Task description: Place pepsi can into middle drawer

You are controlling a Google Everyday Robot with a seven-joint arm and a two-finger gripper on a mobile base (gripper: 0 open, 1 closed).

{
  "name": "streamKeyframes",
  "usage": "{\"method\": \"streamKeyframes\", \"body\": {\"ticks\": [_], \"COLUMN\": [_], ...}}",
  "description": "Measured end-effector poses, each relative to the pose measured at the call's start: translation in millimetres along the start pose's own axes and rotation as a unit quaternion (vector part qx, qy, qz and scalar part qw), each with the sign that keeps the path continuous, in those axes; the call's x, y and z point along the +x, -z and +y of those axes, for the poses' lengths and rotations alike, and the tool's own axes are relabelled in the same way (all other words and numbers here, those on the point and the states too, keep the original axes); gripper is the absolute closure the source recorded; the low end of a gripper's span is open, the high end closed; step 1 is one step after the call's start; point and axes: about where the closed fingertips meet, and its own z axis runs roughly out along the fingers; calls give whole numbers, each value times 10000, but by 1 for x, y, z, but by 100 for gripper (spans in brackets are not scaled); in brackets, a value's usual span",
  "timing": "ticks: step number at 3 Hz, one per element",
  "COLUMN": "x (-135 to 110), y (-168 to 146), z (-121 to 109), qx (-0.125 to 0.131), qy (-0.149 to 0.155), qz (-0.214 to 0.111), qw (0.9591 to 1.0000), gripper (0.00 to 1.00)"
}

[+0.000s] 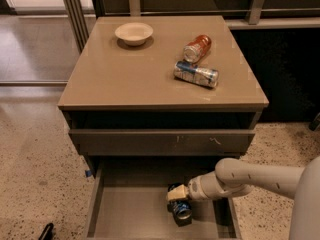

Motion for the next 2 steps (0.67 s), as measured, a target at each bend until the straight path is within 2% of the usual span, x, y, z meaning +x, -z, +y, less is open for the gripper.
{"method": "streamKeyframes", "body": {"ticks": [1,2], "x": [0,0], "y": [0,0], "z": [0,0], "qx": [0,0], "qy": [0,0], "qz": [0,1], "qw": [10000,10000], "gripper": [0,0]}}
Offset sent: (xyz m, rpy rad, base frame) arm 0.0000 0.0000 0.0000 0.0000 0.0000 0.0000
